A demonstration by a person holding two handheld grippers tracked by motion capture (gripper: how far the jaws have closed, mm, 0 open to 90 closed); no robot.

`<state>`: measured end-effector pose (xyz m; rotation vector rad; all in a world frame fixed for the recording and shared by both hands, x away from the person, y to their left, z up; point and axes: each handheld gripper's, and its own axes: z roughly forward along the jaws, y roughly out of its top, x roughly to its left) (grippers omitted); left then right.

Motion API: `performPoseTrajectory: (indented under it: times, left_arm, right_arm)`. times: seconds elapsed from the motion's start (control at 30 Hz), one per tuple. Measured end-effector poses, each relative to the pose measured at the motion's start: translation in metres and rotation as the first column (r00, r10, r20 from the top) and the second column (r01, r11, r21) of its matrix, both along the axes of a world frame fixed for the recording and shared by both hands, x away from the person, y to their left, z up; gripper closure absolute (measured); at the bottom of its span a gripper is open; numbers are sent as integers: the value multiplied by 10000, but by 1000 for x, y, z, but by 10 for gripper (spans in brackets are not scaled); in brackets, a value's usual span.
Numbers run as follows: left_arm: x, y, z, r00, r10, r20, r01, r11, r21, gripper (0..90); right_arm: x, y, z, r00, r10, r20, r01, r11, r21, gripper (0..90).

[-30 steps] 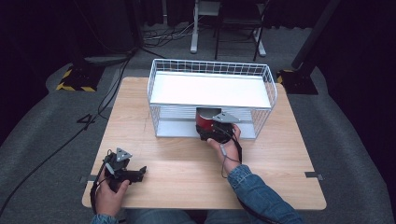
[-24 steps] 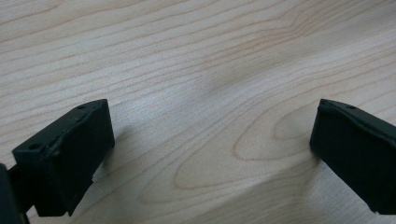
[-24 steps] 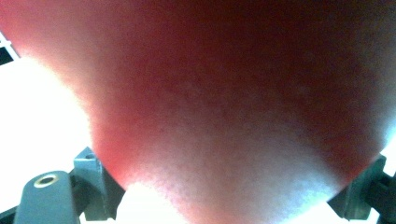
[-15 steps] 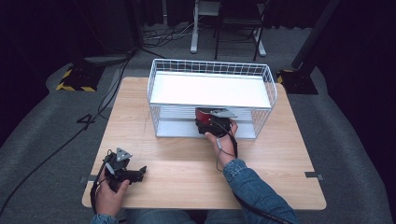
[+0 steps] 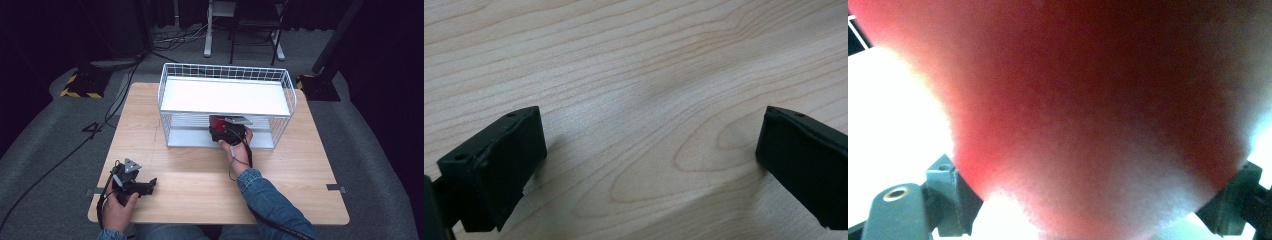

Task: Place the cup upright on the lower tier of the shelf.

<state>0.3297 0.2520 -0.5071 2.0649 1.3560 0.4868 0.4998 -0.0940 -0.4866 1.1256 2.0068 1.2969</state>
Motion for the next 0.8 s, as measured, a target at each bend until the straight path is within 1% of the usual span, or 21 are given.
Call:
performPoseTrajectory:
  times: [0.07, 0.13, 0.3, 0.47, 0.57, 0.67, 0.7, 0.73, 0.8]
  left_arm:
    - [0, 0, 0, 10000, 0, 1, 0, 10000, -1, 1]
    - [0, 0, 0, 10000, -1, 1, 1, 10000, 0, 1]
    - [0, 0, 0, 10000, 0, 0, 0, 10000, 1, 1]
    - [0, 0, 0, 10000, 0, 1, 0, 10000, 0, 1]
    - [0, 0, 0, 10000, 1, 2, -1, 10000, 0, 1]
    - [0, 0, 0, 10000, 2, 1, -2, 10000, -1, 1]
    - [0, 0, 0, 10000, -1, 0, 1, 10000, 2, 1]
    - [0, 0, 0, 10000, 3, 1, -3, 10000, -3, 1]
    - [0, 0, 0, 10000, -1, 1, 1, 10000, 1, 1]
  right_arm:
    - [0, 0, 0, 10000, 61, 26, -61, 10000, -63, 162]
    - [1, -1, 0, 9999, 104, 4, -104, 9999, -7, 158]
    - [2, -1, -2, 9995, 192, 247, -191, 9998, -66, 155]
    - [2, -1, -4, 9997, 206, 146, -203, 9996, -206, 153]
    - [2, -1, -3, 9995, 302, 125, -295, 9981, -548, 157]
    - [1, -1, -2, 9996, 267, -9, -267, 9971, -707, 158]
    - [0, -1, -2, 9996, 253, -102, -260, 9970, -726, 158]
    - [-1, -1, -1, 9991, 297, -295, -323, 9955, -893, 157]
    - [-1, -1, -1, 9991, 314, -278, -339, 9950, -941, 158]
